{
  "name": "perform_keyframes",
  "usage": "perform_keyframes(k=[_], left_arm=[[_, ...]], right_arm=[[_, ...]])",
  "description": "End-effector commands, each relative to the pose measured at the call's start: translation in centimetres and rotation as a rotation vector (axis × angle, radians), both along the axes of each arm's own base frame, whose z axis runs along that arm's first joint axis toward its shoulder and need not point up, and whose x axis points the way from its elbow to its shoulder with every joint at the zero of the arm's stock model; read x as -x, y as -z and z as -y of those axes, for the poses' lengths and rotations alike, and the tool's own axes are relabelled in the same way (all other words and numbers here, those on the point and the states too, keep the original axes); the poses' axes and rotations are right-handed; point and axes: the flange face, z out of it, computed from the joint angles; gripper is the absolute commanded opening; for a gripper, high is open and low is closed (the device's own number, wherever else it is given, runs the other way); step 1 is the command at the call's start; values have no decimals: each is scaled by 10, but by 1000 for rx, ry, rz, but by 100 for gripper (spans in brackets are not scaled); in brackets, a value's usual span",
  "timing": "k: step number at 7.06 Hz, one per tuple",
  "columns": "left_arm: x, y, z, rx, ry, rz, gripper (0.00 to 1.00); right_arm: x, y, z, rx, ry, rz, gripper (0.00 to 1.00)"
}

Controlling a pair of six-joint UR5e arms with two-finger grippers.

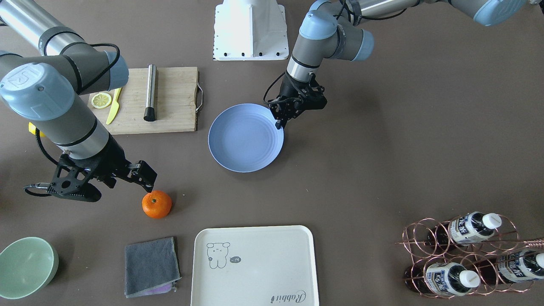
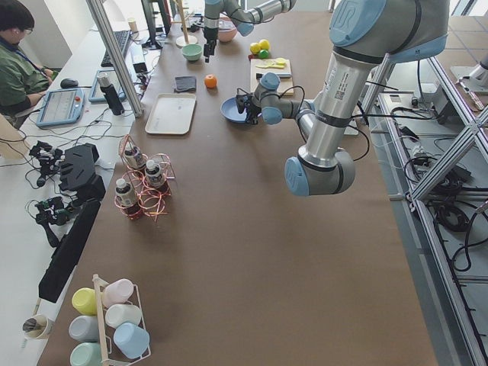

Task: Pick orange to plate
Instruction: 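Grasp the orange with the right gripper while the left gripper releases the plate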

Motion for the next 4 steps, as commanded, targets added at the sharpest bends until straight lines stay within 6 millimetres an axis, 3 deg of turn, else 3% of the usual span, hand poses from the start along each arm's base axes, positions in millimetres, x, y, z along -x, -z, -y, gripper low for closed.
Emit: perform_keyframes(k=[1, 4], left_arm=[[51, 27, 15, 34, -14, -15, 98], [64, 33, 18, 18, -12, 4, 98]], right_arm=[[36, -18, -6, -23, 1, -50, 100], [77, -32, 10, -68, -22, -102, 100]])
